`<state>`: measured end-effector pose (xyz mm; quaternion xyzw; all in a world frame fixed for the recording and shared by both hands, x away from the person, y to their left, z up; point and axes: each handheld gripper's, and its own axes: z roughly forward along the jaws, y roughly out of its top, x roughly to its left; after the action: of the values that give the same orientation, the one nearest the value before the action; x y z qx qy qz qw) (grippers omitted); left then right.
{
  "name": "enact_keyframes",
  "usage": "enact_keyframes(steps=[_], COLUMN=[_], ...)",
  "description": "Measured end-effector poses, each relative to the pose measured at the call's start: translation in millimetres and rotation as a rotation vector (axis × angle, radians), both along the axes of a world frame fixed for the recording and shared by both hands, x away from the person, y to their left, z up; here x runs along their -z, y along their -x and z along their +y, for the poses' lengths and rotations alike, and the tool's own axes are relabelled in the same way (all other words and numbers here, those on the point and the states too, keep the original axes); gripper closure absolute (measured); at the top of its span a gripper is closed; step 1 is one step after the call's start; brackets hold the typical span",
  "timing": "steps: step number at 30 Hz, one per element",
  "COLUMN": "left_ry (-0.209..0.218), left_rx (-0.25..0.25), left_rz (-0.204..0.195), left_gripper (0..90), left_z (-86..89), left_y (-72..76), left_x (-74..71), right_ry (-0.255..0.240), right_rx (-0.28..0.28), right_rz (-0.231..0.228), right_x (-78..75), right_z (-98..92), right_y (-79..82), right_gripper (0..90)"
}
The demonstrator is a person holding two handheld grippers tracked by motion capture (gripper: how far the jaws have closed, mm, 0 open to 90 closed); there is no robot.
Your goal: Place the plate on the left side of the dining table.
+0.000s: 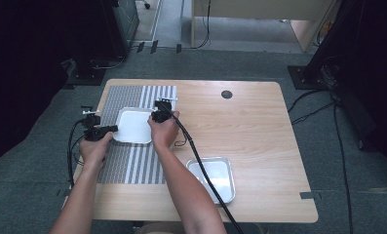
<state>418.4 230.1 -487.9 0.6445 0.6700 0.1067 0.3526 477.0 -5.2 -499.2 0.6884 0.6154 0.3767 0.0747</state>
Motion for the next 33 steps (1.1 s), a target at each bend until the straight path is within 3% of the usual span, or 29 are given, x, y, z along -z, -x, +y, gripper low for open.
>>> enact_keyframes(steps=[6,8,13,20,23,26,29,33], left_ry=[-0.017,-0.042,-0.037,-0.048,-0.056,-0.071,-0.061,-0.054], left_rx=[-0.006,-0.006,-0.016,-0.018,-0.026,-0.010,-0.010,0.011], left_rz=[0.007,0.005,-0.004,-0.006,-0.038,-0.072,-0.080,-0.082], left_gripper=[83.0,82.2,82.3,81.8,76.4,65.1,55.3,45.0], left_z=[0.0,-0.6,-0.4,-0.3,-1.1,-4.7,-5.4,-3.9], left_y=[-2.5,-3.3,-4.3,-2.0,1.8,7.5,13.3,20.2], left_x=[4.0,6.7,8.1,5.2,1.6,0.2,1.9,4.0], right_ry=[0.001,-0.004,-0.024,-0.076,-0.042,0.006,-0.033,-0.006], right_rx=[-0.008,-0.006,0.000,-0.024,-0.023,-0.012,-0.003,-0.042], right_rz=[-0.014,-0.013,-0.001,-0.022,-0.056,-0.097,-0.122,-0.148], right_x=[3.6,4.3,7.2,7.6,2.4,-5.5,-14.9,-23.2], right_z=[1.9,2.5,2.4,-4.4,-9.3,-14.9,-22.6,-30.2], right_y=[-1.9,-2.1,-3.2,-7.0,-6.1,-3.1,-0.2,4.2], right_gripper=[85.9,86.0,85.7,74.4,68.3,62.9,58.4,49.2])
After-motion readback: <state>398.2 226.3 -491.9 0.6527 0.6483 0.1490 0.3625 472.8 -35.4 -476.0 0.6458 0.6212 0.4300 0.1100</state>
